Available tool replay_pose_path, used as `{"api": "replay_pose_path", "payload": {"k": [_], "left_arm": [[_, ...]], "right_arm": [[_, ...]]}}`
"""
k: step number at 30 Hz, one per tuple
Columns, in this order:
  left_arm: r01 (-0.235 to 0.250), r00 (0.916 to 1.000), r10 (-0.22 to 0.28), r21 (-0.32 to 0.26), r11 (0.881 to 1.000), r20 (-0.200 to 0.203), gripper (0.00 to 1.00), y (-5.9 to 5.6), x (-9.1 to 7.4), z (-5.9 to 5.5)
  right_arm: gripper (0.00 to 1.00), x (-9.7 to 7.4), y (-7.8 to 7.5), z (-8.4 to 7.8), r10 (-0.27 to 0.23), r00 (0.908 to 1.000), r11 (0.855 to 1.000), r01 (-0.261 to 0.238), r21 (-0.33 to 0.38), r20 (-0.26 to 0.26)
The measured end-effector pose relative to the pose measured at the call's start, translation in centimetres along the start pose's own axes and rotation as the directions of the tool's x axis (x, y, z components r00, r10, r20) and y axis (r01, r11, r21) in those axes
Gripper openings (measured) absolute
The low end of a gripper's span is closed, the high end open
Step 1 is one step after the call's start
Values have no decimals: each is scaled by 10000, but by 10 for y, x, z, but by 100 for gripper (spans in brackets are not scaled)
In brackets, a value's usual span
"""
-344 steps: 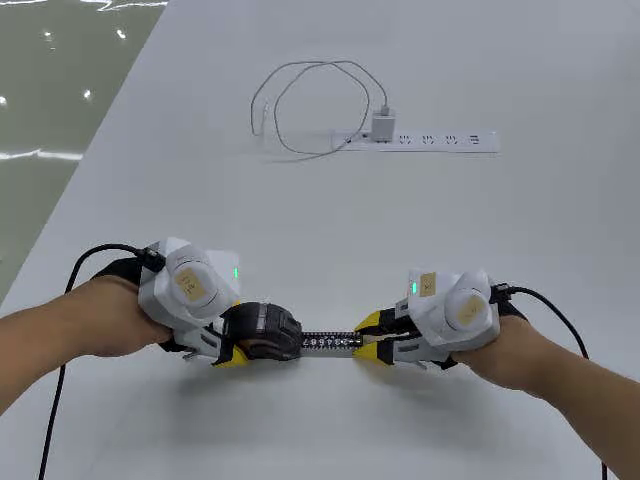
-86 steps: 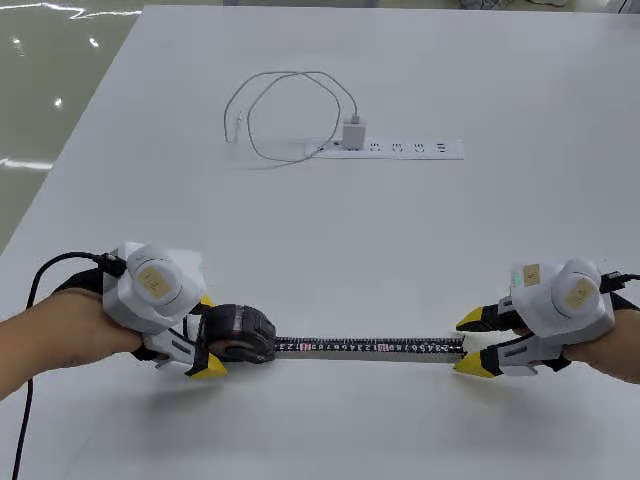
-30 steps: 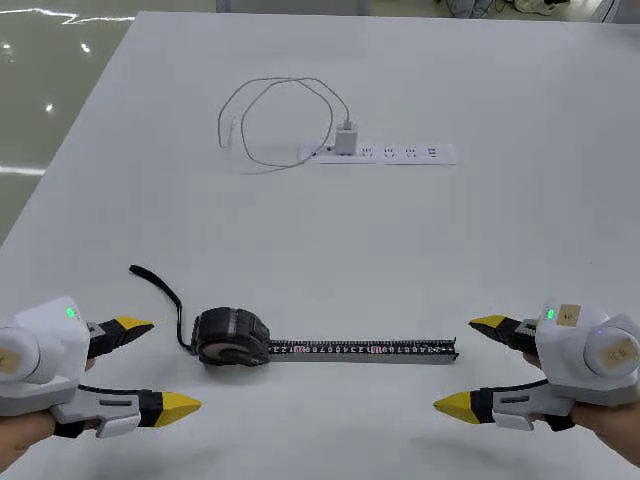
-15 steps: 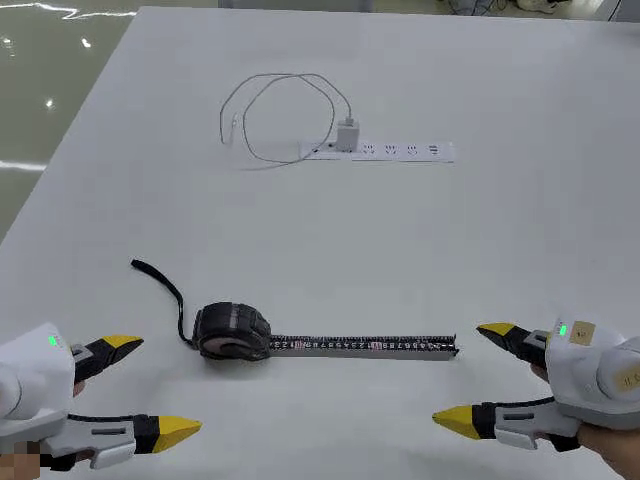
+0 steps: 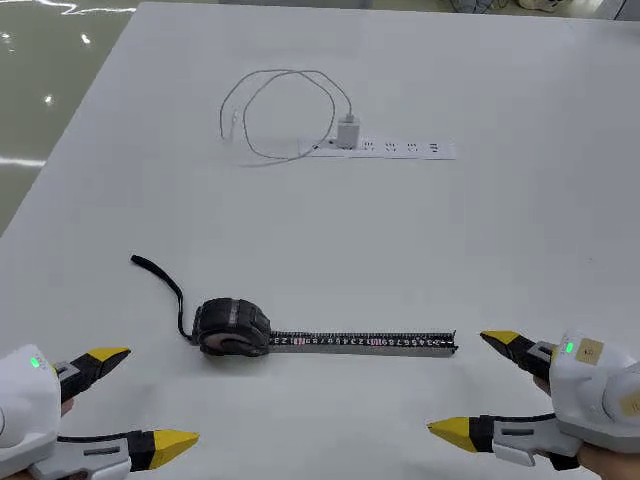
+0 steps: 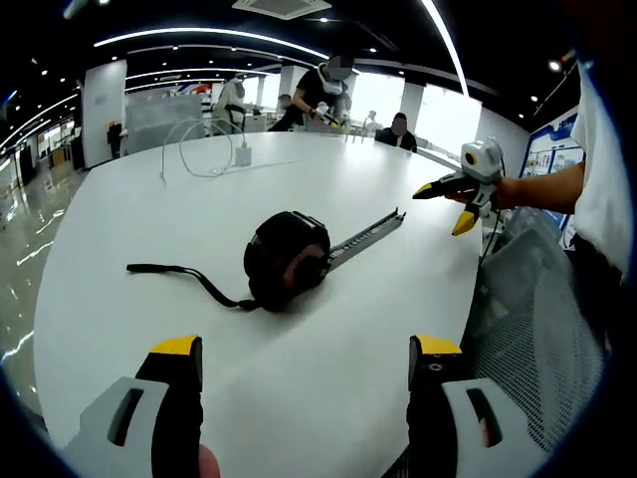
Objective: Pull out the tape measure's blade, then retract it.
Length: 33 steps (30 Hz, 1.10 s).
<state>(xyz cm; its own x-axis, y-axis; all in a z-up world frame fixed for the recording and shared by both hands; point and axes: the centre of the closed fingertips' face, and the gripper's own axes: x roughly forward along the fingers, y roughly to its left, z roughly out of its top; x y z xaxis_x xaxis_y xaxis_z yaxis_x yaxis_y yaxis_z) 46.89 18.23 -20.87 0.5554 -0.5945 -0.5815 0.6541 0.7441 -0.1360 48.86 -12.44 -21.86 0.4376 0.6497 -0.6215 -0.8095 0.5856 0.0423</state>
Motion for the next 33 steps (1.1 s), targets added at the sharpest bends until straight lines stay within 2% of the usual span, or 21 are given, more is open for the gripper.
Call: {"api": "replay_pose_path", "payload": {"k": [9, 13, 17, 33], "left_arm": [[-455, 9983, 467, -334, 9984, 362, 87, -3, -5, -3], [-554, 9978, 565, -345, 9979, 343, 89, -4, -5, -5], [-744, 9959, 760, -334, 9967, 489, 91, -5, -8, -3], [-762, 9951, 798, -611, 9952, 584, 93, -9, -13, -2]], "right_arm": [[82, -5, 7, -2, -149, 9997, 9995, 143, 283, 199], [82, -7, 8, -3, -194, 9996, 9994, 188, 284, 210], [82, -10, 11, -4, -261, 9991, 9989, 247, 407, 347], [84, -24, 19, -13, -397, 9983, 9975, 371, 595, 420]]}}
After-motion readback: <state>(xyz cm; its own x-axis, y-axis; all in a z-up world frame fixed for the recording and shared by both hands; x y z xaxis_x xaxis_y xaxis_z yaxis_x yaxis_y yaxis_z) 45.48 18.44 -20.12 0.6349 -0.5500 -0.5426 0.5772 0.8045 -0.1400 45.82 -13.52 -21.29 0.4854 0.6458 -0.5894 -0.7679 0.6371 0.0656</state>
